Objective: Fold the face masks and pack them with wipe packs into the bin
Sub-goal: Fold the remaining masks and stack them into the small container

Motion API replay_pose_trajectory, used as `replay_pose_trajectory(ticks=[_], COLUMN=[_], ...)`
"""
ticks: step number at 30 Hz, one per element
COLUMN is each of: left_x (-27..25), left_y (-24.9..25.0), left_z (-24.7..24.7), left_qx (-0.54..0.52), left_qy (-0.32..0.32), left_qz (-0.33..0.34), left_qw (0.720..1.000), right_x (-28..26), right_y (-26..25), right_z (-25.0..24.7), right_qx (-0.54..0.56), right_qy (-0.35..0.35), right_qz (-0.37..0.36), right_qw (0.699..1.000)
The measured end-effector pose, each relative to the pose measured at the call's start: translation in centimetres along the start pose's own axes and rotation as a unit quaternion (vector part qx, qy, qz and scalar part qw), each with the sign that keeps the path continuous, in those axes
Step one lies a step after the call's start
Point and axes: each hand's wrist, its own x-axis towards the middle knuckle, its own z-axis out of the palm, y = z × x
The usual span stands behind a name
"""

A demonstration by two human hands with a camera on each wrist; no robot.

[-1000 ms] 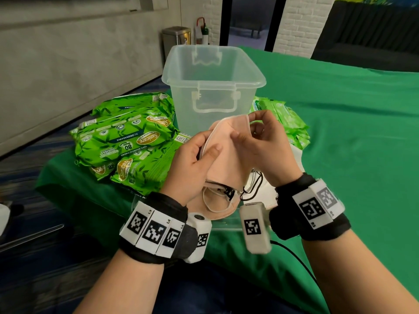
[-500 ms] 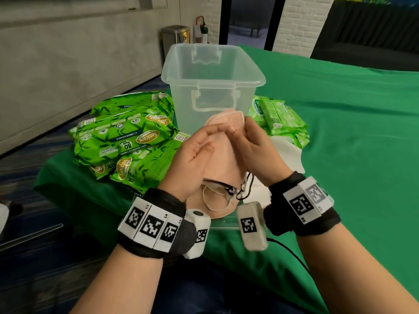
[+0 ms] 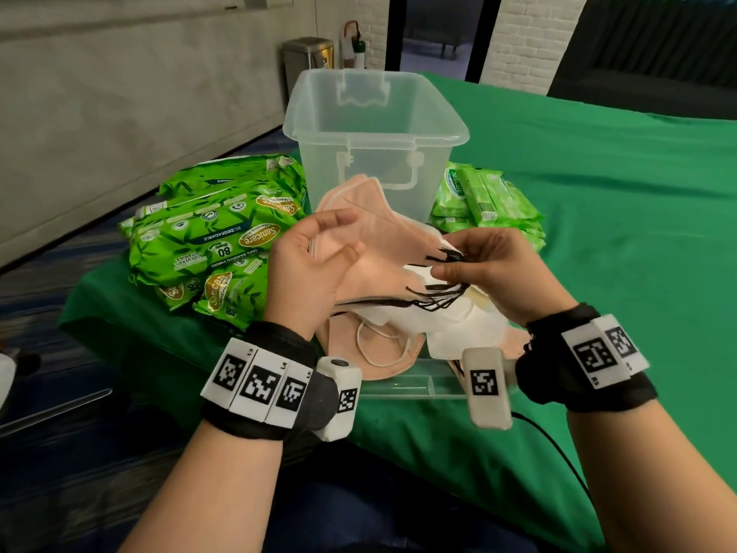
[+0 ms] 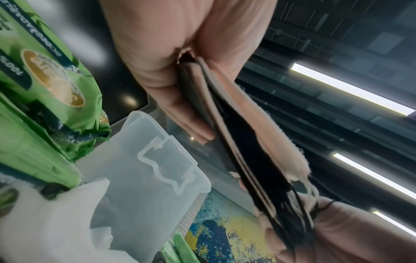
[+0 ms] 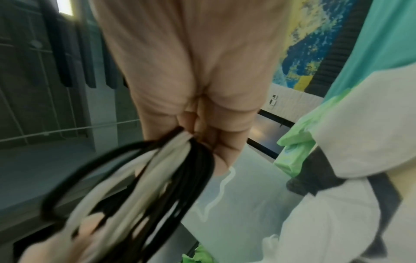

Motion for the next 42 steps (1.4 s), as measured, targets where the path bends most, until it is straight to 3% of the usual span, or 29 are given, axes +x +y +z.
replay_pose_trajectory(ticks=[4, 6, 8, 10, 12, 14, 24, 26, 30, 33, 38, 42], left_x=[0.1, 0.1, 0.0, -0.3, -0.4, -0.5, -0.4, -0.3, -0.2, -0.1, -0.1, -0.3], left_y=[-0.2, -0.4, -0.6, -0.5, -0.5, -0.4, -0.3, -0.4, -0.4, -0.3, 0.0, 0.7], left_z=[0.3, 0.1, -0.1, 0.0, 0.1, 0.0, -0.4, -0.4, -0.4, -0.3, 0.3, 0.8], left_qx=[0.007, 0.006, 0.008, 0.012, 0.016, 0.016, 0.007, 0.006, 0.004, -0.001, -0.017, -0.095], left_qy=[0.002, 0.008, 0.009, 0.002, -0.006, -0.012, -0.025, -0.026, -0.021, -0.018, -0.031, -0.039], left_qz=[-0.004, -0.015, -0.03, -0.039, -0.038, -0.035, -0.046, -0.048, -0.058, -0.071, -0.096, -0.124], left_qw=[1.0, 1.0, 0.999, 0.999, 0.999, 0.999, 0.999, 0.998, 0.998, 0.997, 0.995, 0.987], right_x=[0.6, 1.8, 3.4, 4.7, 5.4, 5.9, 7.3, 7.4, 7.1, 6.1, 3.8, 2.9], right_y=[-1.1, -1.0, 0.0, 1.4, 2.8, 3.6, 3.4, 2.7, 0.4, -2.1, -4.9, -5.1], right_z=[-1.8, -3.5, -5.4, -6.3, -6.4, -6.2, -4.8, -4.8, -5.2, -5.2, -3.3, -1.8], right_qx=[-0.044, -0.166, -0.368, -0.475, -0.51, -0.519, -0.539, -0.527, -0.414, -0.255, -0.047, 0.071], right_qy=[0.027, 0.1, 0.144, 0.091, 0.01, -0.019, 0.033, 0.051, 0.154, 0.215, 0.144, 0.057], right_qz=[0.012, 0.036, 0.09, 0.165, 0.218, 0.237, 0.215, 0.205, 0.134, 0.057, 0.003, 0.04], right_qw=[0.999, 0.98, 0.914, 0.86, 0.832, 0.821, 0.813, 0.823, 0.887, 0.941, 0.988, 0.995])
